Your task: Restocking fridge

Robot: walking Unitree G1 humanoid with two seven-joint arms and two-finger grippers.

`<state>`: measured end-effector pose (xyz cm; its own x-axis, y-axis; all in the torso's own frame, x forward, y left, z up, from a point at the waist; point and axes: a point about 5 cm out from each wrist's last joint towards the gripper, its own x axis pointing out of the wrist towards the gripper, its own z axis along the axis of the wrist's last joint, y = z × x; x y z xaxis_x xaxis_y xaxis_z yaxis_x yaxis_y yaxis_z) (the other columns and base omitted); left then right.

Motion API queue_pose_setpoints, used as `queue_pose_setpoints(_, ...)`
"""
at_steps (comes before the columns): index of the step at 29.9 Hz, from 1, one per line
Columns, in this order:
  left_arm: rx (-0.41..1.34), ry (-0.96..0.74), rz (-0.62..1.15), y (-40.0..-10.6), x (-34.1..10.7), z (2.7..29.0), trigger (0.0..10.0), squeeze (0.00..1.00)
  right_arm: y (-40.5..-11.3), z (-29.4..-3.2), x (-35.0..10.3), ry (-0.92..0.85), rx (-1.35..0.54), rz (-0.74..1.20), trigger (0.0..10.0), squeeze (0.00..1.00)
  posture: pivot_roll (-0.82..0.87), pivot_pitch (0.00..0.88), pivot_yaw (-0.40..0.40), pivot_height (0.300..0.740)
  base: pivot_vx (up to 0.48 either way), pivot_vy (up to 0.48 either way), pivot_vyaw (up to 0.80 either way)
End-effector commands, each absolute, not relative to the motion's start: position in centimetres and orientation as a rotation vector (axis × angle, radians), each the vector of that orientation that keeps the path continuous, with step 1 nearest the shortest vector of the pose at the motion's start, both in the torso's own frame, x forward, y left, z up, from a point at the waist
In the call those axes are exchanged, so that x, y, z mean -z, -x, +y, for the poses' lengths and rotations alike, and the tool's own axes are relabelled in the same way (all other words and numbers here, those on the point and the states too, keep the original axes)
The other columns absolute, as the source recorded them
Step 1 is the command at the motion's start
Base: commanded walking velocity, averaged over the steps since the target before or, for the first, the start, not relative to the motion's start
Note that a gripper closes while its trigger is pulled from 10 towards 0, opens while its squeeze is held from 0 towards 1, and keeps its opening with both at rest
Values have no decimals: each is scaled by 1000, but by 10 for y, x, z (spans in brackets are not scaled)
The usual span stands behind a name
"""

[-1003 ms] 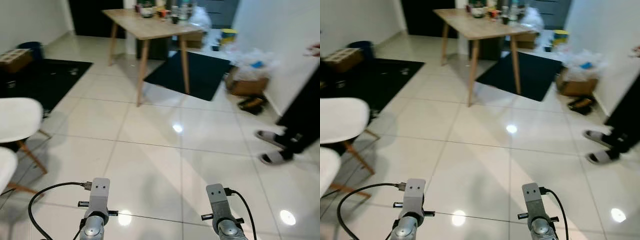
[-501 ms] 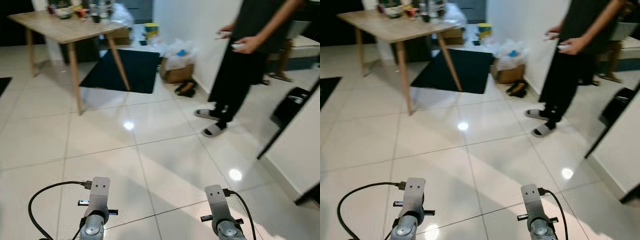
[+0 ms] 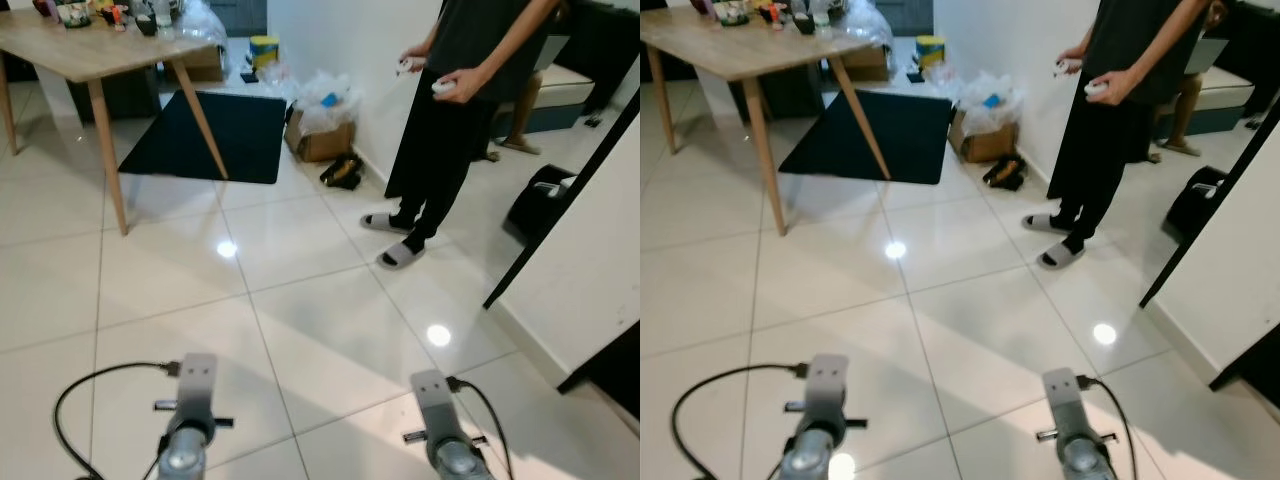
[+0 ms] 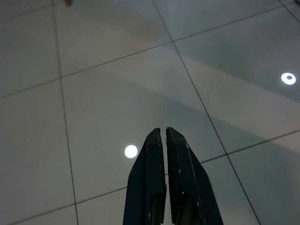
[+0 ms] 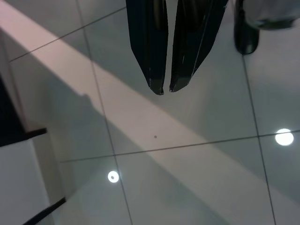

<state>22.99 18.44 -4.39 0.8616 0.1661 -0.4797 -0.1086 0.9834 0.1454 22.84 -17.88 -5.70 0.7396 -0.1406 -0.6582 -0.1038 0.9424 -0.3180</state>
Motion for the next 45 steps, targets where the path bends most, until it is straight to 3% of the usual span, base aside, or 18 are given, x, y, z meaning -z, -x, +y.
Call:
queue_pose_setpoints(1, -127, -91, 514, -231, 44, 178, 10000, 0, -222, -189, 60, 361, 40, 771, 10000, 0, 7, 0, -37, 740, 0, 0, -800)
queue_pose_setpoints(19, -138, -42, 531, -233, 44, 178, 10000, 0, -221, -183, 61, 359, 14, 774, 10000, 0, 12, 0, -36, 740, 30, 0, -69)
queue_pose_setpoints(45, -133, -10, 536, -237, 43, 173, 10000, 0, -221, -185, 61, 366, 16, 781, 10000, 0, -2, 0, -38, 740, 468, 0, 0)
